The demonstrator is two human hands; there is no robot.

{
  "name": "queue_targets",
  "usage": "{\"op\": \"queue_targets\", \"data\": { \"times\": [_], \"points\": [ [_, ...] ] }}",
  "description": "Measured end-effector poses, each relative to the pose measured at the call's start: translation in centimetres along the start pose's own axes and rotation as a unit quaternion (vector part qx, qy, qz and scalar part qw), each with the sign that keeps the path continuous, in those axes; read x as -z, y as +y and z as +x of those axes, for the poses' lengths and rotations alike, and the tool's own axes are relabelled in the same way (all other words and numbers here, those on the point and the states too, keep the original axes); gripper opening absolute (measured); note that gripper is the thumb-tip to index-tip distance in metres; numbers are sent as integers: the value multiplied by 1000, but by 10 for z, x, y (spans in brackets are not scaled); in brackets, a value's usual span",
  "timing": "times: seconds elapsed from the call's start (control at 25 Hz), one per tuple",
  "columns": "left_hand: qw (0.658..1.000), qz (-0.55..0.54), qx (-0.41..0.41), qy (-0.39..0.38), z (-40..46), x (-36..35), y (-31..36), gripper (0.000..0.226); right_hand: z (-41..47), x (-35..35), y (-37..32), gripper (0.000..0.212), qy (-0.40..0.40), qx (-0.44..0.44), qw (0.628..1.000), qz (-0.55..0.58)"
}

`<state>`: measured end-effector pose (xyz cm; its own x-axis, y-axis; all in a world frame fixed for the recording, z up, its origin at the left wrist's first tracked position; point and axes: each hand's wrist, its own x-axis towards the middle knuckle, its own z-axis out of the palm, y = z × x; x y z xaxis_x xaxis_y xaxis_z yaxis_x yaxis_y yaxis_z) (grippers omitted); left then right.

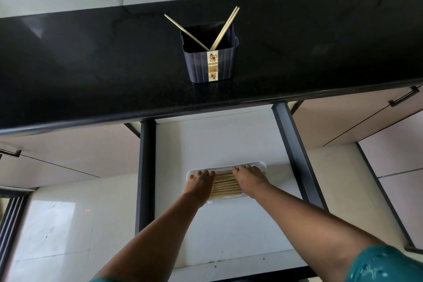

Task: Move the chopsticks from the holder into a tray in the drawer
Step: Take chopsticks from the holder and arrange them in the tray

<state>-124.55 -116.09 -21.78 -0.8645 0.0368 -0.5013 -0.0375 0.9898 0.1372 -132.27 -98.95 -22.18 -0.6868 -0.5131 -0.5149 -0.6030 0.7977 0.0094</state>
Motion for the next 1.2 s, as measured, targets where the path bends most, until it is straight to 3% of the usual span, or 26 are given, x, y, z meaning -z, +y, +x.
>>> {"op": "queue_targets", "data": {
  "times": [0.32,0.56,0.68,0.84,0.96,1.2],
  "points": [
    [998,-56,18,-33,9,-11,5,48,-5,-7,10,42,43,9,999,13],
    [988,-119,3,97,-7,-18,-4,40,-12,-10,15,45,89,24,992,90],
    [992,-106,8,64,-18,-29,0,60,-23,-12,20,40,86,6,983,164],
    [997,-76,16,23,-24,-34,4,75,-31,-14,17,46,32,-6,989,141],
    [997,-38,1,67,-29,-32,3,70,-37,-17,12,40,86,5,993,85],
    [989,-52,-16,141,-41,-29,-2,58,-50,-18,9,34,84,-10,990,111]
  ]
}}
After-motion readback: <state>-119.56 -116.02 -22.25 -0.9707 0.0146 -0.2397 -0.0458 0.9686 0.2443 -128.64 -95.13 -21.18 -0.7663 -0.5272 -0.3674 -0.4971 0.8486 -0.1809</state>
